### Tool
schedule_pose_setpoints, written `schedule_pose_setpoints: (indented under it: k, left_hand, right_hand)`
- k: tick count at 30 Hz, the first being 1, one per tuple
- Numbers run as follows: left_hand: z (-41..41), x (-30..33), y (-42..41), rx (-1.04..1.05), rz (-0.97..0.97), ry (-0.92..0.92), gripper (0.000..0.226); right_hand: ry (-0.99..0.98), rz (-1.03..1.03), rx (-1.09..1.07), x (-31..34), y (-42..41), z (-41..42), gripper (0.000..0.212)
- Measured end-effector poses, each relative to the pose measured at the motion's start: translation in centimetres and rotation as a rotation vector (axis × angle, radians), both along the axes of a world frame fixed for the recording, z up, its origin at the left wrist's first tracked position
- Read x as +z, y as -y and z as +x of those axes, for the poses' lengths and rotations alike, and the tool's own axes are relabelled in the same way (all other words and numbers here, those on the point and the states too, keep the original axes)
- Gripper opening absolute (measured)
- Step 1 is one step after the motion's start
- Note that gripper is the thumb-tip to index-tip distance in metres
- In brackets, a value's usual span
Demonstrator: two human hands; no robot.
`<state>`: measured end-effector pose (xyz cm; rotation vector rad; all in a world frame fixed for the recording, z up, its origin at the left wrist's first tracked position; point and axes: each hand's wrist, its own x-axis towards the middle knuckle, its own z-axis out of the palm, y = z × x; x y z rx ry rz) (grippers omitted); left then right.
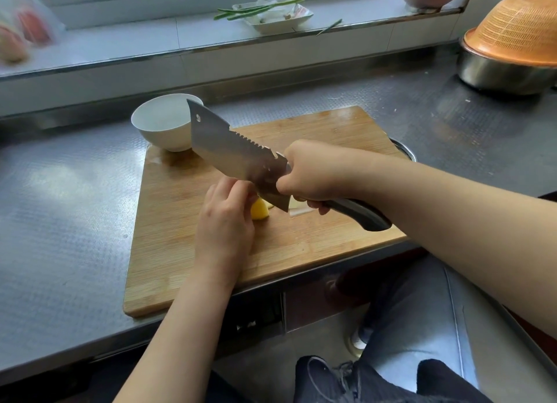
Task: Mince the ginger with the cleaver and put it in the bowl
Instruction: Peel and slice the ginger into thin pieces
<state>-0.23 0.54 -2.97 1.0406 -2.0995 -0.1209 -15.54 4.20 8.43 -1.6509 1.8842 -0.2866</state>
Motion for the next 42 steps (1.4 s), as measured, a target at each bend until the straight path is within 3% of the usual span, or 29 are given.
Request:
schedule_pose_setpoints:
  k: [30,42]
  left_hand:
    - [0.1,-0.4,0.4,-0.004,0.025,-0.037,0.008]
    - [0.2,-0.2,0.1,-0.017,0.028,-0.061,0.007]
  right_hand:
    - [-0.055,0.061,-0.029,-1.2,1.0,1.9,0.016]
    - [0.01,0.069,-0.107,-2.6,0.4,0.7,0.018]
